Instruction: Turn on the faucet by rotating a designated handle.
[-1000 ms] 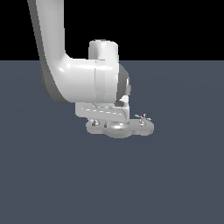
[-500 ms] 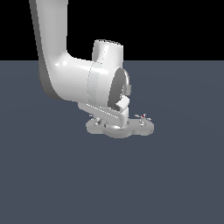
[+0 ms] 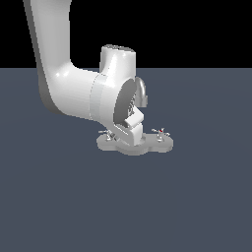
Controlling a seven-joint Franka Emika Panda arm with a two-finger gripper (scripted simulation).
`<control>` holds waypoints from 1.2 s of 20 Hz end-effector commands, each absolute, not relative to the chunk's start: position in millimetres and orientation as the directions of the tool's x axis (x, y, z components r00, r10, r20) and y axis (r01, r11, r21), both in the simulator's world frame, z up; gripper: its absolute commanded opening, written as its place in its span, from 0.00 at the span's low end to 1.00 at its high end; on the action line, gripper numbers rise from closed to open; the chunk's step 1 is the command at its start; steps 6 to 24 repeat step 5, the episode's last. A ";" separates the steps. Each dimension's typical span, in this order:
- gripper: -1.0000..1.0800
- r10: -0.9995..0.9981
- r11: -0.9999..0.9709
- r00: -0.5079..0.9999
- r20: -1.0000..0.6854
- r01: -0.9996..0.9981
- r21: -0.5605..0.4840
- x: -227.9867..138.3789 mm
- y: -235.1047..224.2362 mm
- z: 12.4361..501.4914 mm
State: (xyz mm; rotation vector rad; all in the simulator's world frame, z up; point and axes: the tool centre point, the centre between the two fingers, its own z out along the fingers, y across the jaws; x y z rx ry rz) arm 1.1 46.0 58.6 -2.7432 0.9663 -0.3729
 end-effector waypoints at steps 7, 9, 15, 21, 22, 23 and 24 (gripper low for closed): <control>0.71 -0.712 -0.682 0.697 0.078 -0.662 -0.310 15.4 59.8 56.5; 0.71 -0.712 -0.682 0.697 0.078 -0.662 -0.310 15.4 59.8 56.5; 0.71 -0.712 -0.682 0.697 0.078 -0.662 -0.310 15.4 59.8 56.5; 0.71 -0.712 -0.682 0.697 0.078 -0.662 -0.310 15.4 59.8 56.5; 0.71 -0.712 -0.682 0.697 0.078 -0.662 -0.310 15.4 59.8 56.5; 0.71 -0.712 -0.682 0.697 0.078 -0.662 -0.310 15.4 59.8 56.5; 0.71 -0.712 -0.682 0.697 0.078 -0.662 -0.310 15.4 59.8 56.5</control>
